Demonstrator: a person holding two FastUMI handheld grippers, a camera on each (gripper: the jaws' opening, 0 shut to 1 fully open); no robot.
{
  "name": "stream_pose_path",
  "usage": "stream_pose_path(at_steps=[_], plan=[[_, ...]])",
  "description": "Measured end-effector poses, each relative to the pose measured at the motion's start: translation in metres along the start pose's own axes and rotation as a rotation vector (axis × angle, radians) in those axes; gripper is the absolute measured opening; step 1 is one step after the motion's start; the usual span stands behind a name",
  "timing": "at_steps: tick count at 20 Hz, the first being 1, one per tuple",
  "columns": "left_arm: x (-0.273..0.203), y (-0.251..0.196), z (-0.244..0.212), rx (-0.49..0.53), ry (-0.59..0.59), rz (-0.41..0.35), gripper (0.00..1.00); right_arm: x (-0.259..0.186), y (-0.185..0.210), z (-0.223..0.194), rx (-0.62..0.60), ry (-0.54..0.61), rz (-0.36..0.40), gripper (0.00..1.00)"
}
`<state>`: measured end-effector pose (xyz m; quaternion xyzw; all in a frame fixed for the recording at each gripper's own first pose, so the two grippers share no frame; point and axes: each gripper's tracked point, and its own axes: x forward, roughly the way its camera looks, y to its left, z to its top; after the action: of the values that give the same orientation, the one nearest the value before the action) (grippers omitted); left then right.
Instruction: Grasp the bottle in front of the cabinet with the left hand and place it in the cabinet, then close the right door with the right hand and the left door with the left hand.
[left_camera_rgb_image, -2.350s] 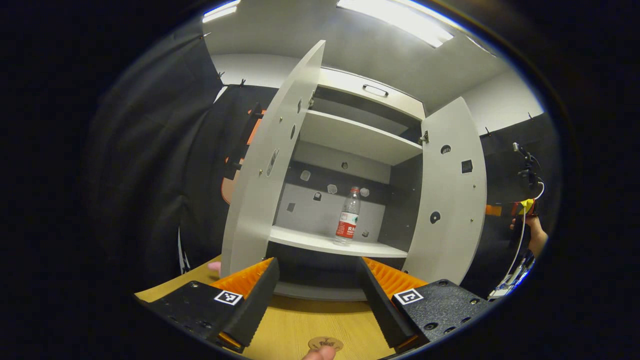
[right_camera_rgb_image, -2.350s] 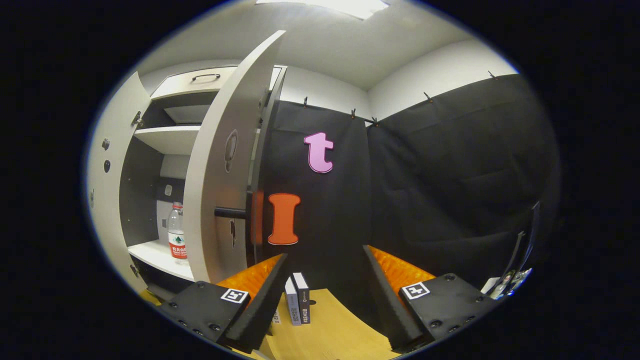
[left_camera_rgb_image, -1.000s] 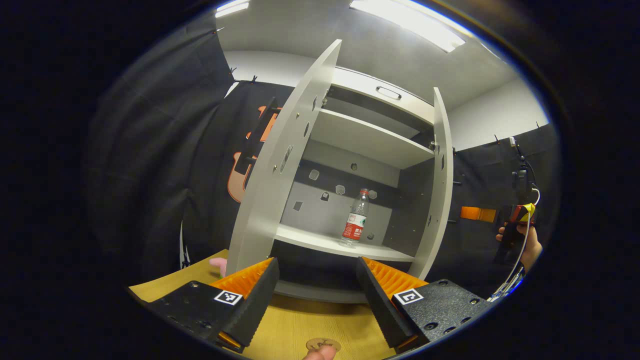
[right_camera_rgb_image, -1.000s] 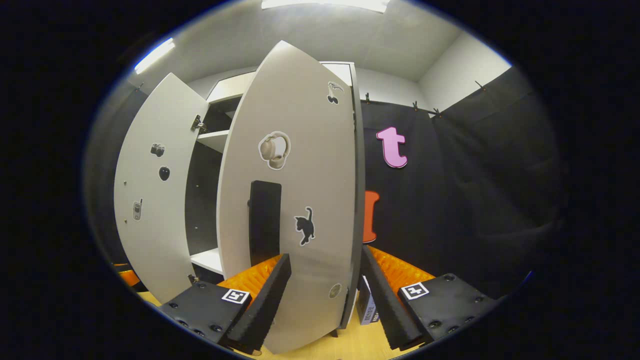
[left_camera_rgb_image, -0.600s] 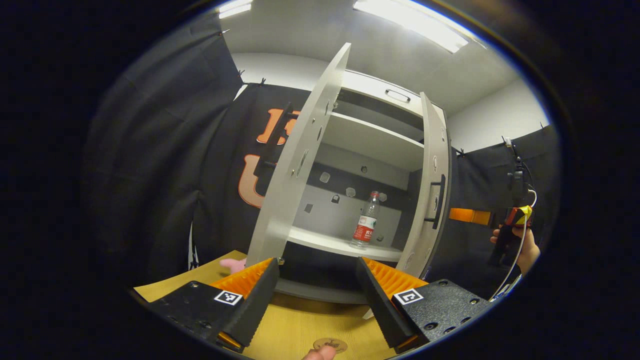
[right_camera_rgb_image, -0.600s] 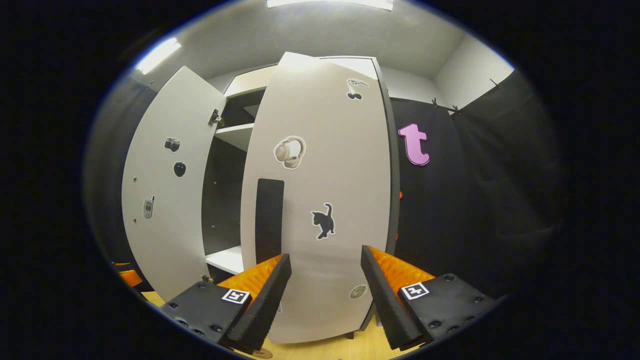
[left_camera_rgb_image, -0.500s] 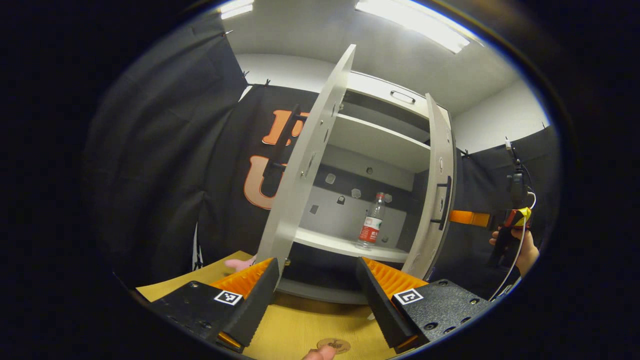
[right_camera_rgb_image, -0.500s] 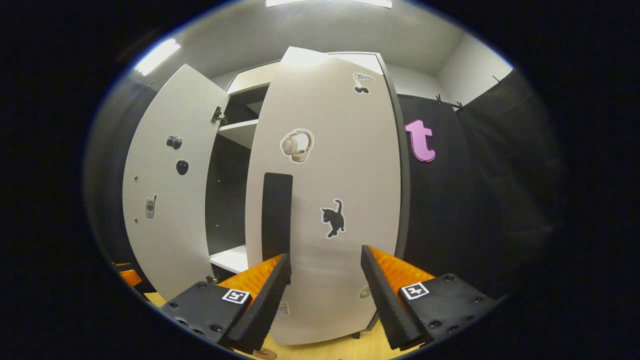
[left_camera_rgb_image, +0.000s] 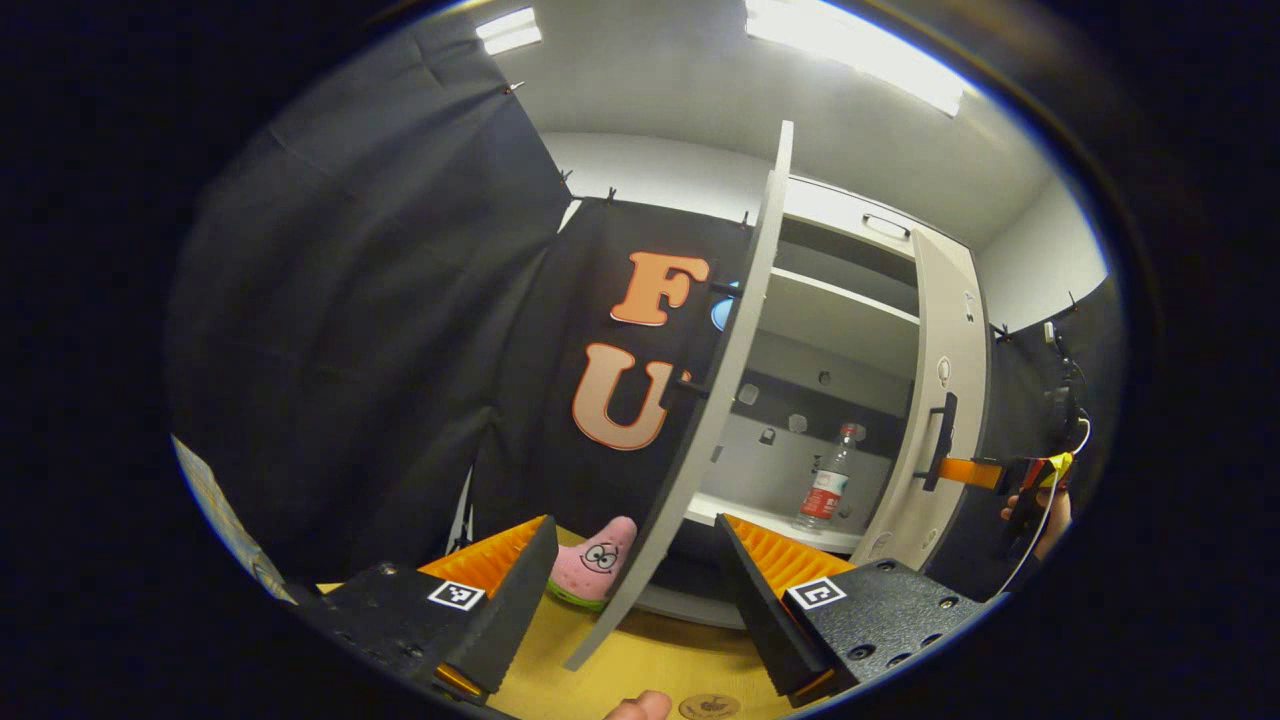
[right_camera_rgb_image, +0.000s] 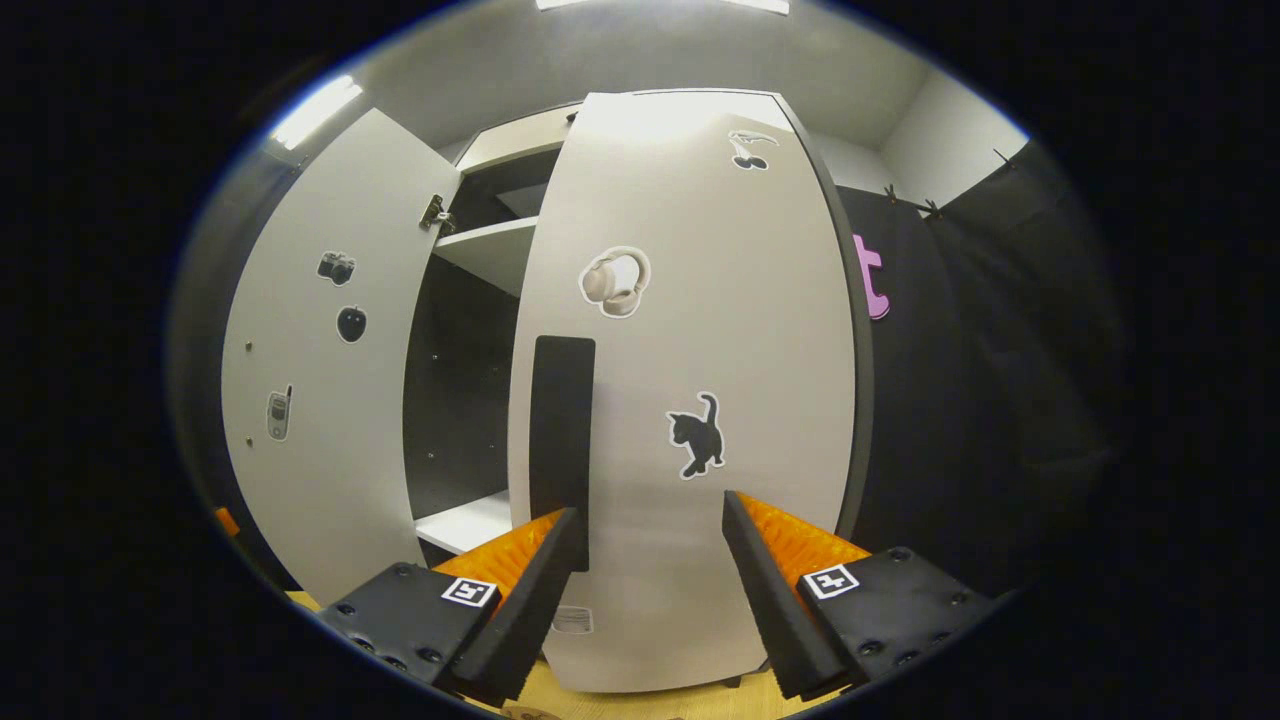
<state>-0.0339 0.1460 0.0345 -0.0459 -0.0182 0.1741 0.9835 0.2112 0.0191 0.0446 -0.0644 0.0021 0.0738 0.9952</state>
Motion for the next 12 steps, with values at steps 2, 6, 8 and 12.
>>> stream_pose_path(at_steps=[2, 6, 8, 12], plan=[[-0.001, 0.012, 0.008, -0.020, -0.021, 0.040, 0.94, 0.006, 0.002, -0.003, 0.021, -0.003, 0.001, 0.95], [0.004, 0.024, 0.011, -0.056, -0.018, 0.083, 0.94, 0.006, 0.000, -0.004, 0.046, -0.013, 0.001, 0.95], [0.014, 0.026, 0.016, -0.030, -0.010, 0.088, 0.94, -0.003, -0.003, -0.006, 0.051, -0.014, -0.005, 0.95], [0.045, 0.038, 0.053, -0.004, -0.066, 0.099, 0.94, -0.047, -0.006, -0.012, 0.087, -0.020, -0.004, 0.95]])
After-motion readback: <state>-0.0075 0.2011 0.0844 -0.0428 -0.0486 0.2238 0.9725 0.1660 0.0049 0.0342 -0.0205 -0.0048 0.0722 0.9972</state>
